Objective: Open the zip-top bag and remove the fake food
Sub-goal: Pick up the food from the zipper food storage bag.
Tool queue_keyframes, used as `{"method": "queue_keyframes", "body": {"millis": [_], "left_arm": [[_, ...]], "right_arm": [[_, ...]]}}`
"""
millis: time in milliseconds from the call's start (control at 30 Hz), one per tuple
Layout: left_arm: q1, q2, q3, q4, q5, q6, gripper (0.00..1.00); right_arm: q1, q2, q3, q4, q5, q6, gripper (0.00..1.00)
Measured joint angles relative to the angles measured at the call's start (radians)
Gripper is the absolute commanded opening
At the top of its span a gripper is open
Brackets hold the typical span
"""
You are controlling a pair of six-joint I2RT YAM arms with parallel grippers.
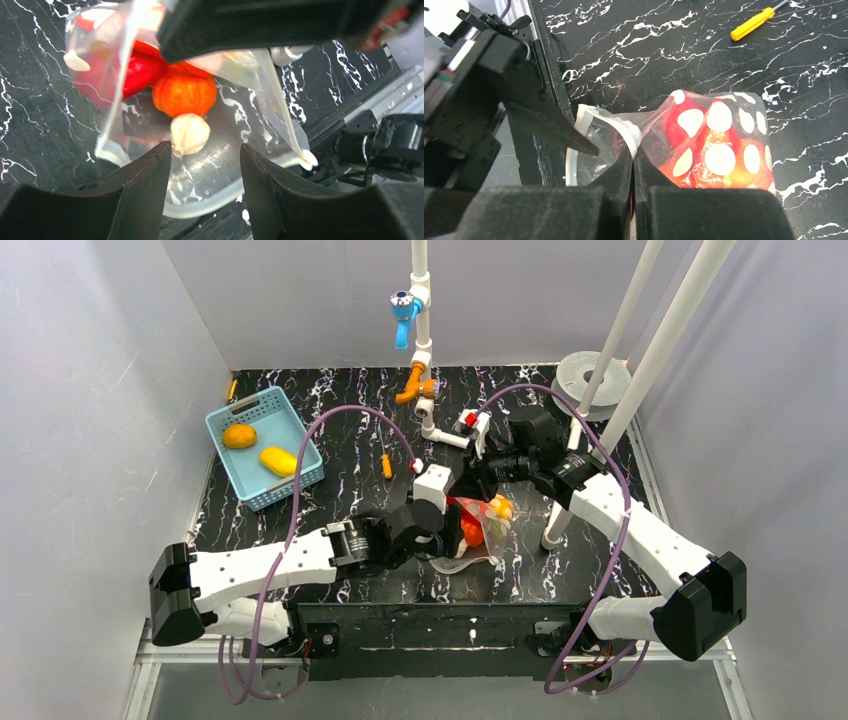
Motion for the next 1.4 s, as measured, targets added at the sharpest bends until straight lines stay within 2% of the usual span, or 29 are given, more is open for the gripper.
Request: {"method": "queue_keyframes", "body": {"millis": [167, 500, 600, 700, 1067, 1400], "left_arm": [[0.056, 0.043, 0.0, 0.025, 0.043, 0.008, 0.52], [0.058, 0.121, -0.102, 0.161, 0.059, 0.008, 0.55], [0.058, 0.141, -0.124, 0.197, 0.051, 0.006, 0.6], [0.058, 0.162, -0.141, 0.227, 0.041, -0.001, 0.64], [0.057, 0.226, -0.154, 0.261, -0.046, -0.032, 0.66], [0.057, 0.298, -0.154, 0.324, -0.121, -0.041, 0.63]], "right_arm": [[0.0, 0.0, 0.0, 0.0, 0.0, 0.0, 0.01], [0.0, 0.0, 0.0, 0.001, 0.0, 0.0, 0.01], [0.0, 0.001, -0.006, 0.009, 0.0, 0.001, 0.01], [0.0, 0.004, -0.019, 0.013, 0.0, 0.001, 0.01], [-0.006, 0.013, -0.024, 0.018, 0.01, 0.001, 0.01], [-0.014, 0.019, -0.024, 0.021, 0.038, 0.002, 0.01]]}}
